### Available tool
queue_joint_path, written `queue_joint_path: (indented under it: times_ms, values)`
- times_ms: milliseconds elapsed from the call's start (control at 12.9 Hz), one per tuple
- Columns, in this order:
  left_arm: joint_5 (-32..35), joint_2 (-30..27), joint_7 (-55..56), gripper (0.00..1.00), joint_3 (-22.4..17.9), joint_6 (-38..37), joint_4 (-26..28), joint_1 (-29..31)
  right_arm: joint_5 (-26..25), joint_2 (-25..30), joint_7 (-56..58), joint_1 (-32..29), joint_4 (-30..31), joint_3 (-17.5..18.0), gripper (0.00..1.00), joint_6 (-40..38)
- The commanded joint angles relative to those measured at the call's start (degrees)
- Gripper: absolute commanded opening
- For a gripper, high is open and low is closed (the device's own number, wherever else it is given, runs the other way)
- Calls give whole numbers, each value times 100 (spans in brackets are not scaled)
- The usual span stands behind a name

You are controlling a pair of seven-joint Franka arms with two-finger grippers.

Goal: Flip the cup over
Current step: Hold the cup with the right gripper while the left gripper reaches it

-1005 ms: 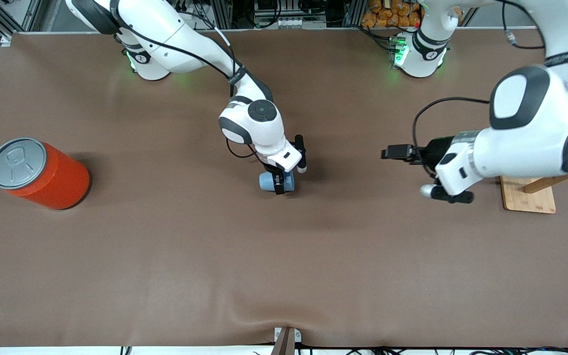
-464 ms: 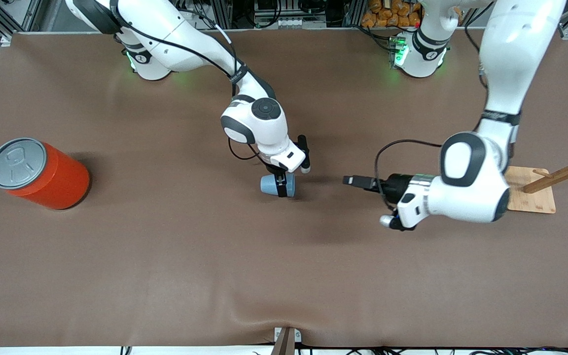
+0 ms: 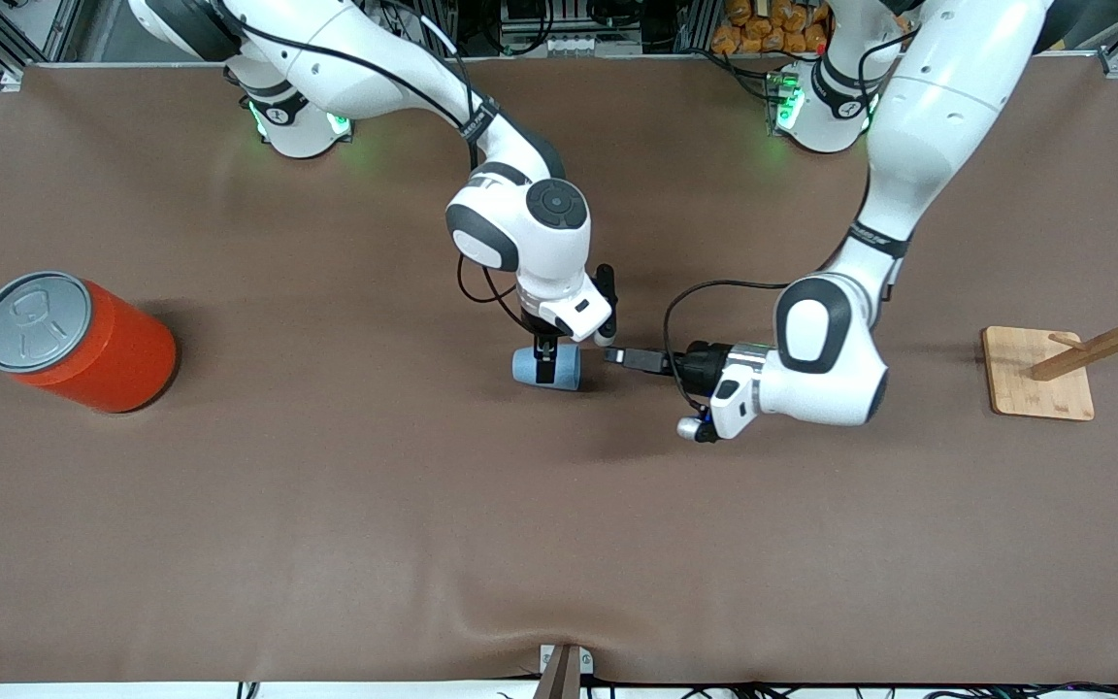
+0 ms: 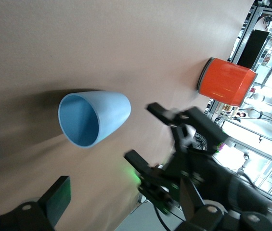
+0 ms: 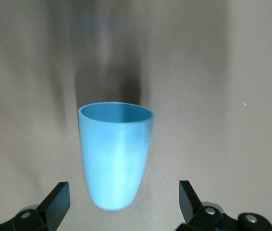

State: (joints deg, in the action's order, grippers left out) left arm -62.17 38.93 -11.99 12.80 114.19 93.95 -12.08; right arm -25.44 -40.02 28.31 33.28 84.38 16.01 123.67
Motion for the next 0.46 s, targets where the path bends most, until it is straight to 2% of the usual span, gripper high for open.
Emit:
queue_joint_path:
  times_ms: [0,232,387]
  values:
    - [-277,26,-146,100,-5,270,79,-136,494,327,-63,-242,8,51,100,-325]
    - [-533,202,-382,98,-5,393,27,-181,803,643,-54,-549,-1,60,100,-746]
    - [-795,264,-628,90,-5,630,44,-329,1049,871,-54,-725,-10,60,100,-1063]
